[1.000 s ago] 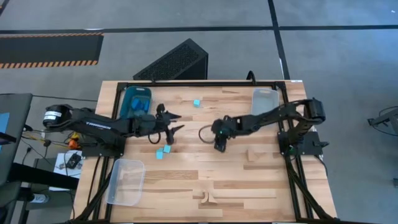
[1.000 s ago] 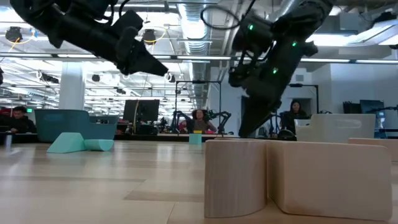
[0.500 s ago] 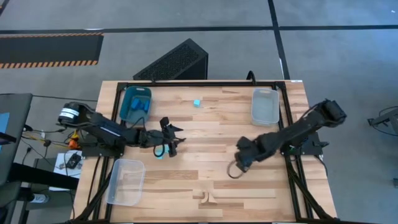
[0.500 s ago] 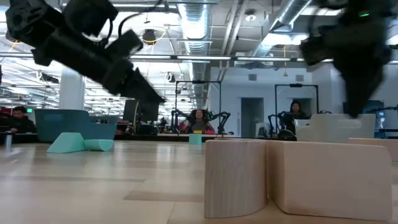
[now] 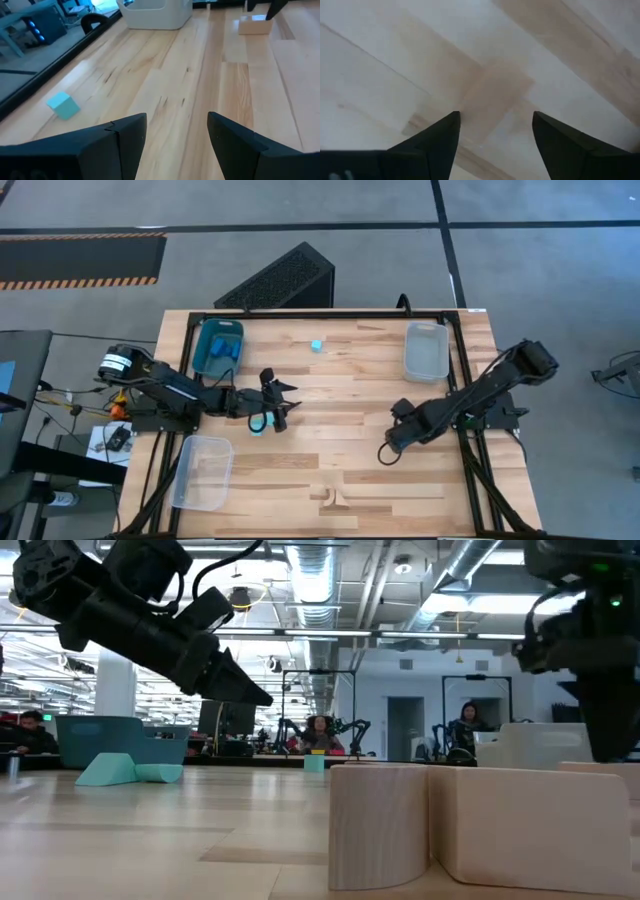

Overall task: Sort & place blocks by color
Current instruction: Put the top brown block into the transparent bin

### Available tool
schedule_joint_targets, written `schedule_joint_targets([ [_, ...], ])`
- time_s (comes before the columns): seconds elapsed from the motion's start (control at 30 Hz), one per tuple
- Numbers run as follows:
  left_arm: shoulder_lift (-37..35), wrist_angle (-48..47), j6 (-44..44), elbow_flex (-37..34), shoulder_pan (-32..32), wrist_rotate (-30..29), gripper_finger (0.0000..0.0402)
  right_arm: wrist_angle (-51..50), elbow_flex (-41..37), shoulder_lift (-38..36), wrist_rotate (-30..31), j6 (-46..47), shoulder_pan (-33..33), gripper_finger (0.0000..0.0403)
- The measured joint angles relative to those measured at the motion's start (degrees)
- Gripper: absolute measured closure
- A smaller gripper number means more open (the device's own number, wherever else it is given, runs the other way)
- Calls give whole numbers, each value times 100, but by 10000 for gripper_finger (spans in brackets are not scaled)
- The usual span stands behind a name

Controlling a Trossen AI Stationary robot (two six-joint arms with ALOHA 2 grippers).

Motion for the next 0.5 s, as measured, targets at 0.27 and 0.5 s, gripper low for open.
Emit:
schedule_joint_targets([
  [0.27, -2, 44, 23, 0, 7, -4, 200, 1090, -570, 92, -407, -94, -70, 121],
  [0.5, -7, 262, 35, 2, 9, 123, 200, 1303, -507, 83, -40, -1060, -62, 141],
])
